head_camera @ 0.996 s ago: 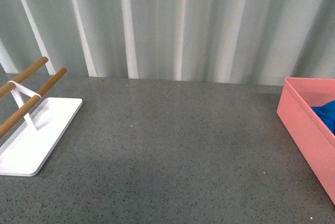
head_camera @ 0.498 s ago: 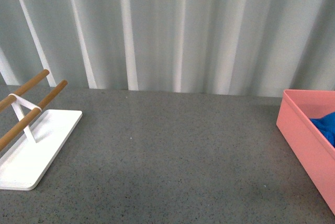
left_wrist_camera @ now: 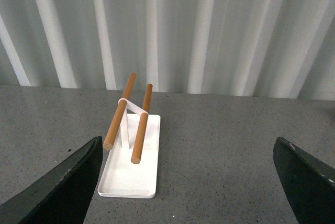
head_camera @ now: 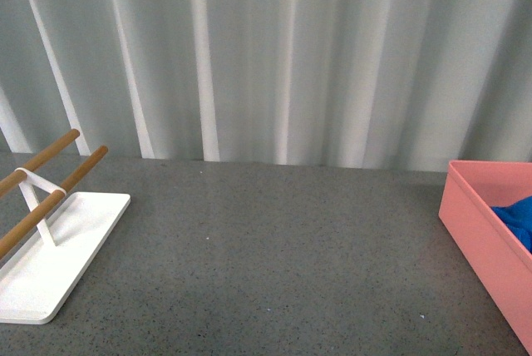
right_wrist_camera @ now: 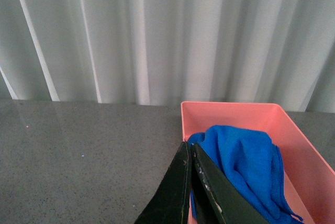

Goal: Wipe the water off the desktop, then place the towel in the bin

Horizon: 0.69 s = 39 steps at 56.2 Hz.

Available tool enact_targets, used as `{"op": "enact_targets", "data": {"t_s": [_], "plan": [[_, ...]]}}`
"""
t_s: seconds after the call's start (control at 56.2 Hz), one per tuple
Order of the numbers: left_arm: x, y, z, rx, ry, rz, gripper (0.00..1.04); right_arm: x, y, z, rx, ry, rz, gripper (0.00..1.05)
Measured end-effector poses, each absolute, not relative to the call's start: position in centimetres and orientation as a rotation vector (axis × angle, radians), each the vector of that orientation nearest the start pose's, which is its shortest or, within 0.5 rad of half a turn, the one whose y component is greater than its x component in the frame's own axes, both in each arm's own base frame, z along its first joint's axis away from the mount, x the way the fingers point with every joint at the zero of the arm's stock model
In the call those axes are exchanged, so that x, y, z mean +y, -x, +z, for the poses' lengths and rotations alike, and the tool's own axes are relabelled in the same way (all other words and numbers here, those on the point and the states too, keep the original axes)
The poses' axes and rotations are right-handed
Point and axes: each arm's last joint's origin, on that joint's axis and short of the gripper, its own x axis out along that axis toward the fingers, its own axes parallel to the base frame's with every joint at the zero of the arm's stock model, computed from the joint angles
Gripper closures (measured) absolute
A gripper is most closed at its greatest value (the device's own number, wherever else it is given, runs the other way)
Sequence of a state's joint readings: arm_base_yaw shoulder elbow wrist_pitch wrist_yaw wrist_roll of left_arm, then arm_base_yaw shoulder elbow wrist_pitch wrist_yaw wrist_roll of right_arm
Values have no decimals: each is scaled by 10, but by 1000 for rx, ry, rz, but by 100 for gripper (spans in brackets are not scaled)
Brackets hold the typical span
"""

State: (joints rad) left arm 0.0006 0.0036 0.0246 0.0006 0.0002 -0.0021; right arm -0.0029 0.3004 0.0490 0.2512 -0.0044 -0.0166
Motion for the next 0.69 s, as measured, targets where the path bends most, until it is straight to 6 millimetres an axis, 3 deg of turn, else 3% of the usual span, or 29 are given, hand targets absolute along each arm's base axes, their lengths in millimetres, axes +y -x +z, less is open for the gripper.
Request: {"op": "enact_targets", "data": {"t_s": [0.694], "plan": [[0, -96, 172, -22, 2, 0, 7, 0, -96, 172, -24, 11, -2, 101]]}}
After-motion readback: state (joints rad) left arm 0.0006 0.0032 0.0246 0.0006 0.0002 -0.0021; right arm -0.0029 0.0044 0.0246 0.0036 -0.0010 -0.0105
